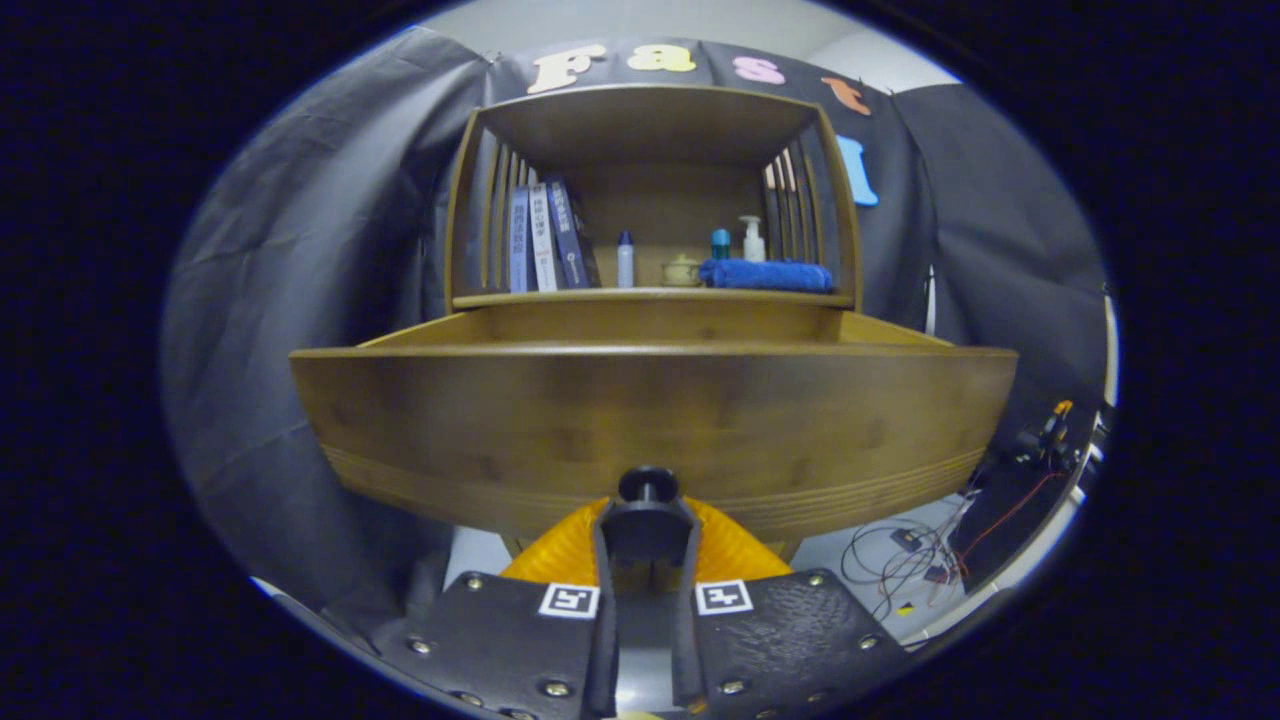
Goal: Pull open the drawer, take out the items inside it, and place them on the countertop above the cabinet.
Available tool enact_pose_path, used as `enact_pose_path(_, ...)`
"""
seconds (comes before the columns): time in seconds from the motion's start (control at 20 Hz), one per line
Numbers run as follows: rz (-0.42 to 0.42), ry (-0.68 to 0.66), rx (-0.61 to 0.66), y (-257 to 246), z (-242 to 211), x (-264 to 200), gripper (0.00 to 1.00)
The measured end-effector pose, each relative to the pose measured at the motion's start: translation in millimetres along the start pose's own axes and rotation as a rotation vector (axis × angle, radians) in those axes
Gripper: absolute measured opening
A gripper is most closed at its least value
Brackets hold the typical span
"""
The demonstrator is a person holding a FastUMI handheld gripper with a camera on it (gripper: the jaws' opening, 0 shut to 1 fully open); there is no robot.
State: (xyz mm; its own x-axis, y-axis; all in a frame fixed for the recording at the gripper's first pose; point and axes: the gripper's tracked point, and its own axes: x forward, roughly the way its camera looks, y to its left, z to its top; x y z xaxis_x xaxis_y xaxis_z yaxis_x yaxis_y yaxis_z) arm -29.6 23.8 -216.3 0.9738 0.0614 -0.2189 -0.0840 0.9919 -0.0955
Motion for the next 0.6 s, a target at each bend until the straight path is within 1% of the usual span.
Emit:
enact_pose_path(0.2, -0.005, -0.017, -0.035, -1, -2, 8, 0.21)
enact_pose_path(0.3, 0.004, -0.03, -0.032, -1, -1, 8, 0.26)
enact_pose_path(0.35, 0.017, -0.026, -0.031, 1, -2, 8, 0.32)
enact_pose_path(0.5, 0.029, 0.011, -0.075, 1, -3, -2, 0.57)
enact_pose_path(0.6, 0.048, -0.011, -0.095, 5, 11, -16, 0.74)
